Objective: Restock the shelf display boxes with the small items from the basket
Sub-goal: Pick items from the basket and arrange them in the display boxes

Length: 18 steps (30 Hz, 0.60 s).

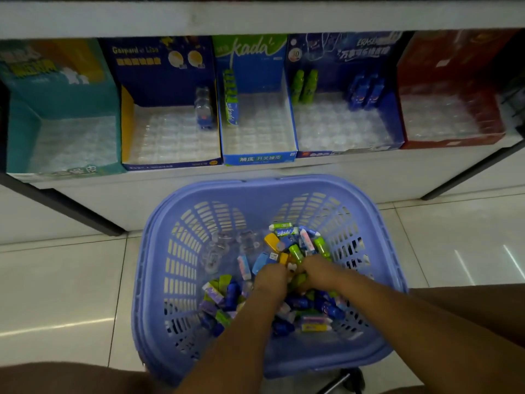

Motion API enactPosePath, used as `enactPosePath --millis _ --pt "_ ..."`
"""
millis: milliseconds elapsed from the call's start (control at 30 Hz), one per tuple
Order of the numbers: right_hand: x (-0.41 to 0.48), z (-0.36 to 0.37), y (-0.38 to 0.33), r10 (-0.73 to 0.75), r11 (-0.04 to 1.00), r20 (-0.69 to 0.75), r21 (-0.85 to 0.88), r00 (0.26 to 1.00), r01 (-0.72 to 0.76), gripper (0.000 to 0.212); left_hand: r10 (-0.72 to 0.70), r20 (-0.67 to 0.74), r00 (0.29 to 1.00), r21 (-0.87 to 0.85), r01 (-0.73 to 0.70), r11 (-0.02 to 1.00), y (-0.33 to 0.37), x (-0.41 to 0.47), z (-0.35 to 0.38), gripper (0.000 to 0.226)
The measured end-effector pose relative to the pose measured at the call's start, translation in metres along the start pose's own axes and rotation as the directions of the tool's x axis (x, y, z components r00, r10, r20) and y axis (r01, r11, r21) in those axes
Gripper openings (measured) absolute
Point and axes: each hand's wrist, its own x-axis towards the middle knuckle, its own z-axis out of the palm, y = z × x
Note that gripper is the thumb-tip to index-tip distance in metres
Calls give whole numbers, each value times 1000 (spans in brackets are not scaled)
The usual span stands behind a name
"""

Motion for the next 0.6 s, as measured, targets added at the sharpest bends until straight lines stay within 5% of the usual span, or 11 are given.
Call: enactPosePath --millis 133,233,367,467,533,600 --pt "0 -9 -3 78 997 -65 22 995 -77 25 -38 -15 999 -111 36 993 -6 0 -3 23" --pt "-6 -22 1 177 974 -56 155 983 -166 35 -38 -60 998 -281 19 960 -7 1 -10 20" --pt "-18 -45 12 255 911 -69 352 965 -215 39 19 73 997 -603 29 797 -1 3 -23 21" --pt "-23 -51 12 243 908 -55 365 968 -207 38 73 203 976 -633 74 771 5 -7 -24 12" --pt "-25 -47 10 238 889 -57 415 970 -193 41 87 220 972 -675 87 733 7 -10 -21 25" --pt "-22 -43 10 242 822 -90 549 966 -155 38 120 204 971 -805 97 585 7 -11 -24 16"
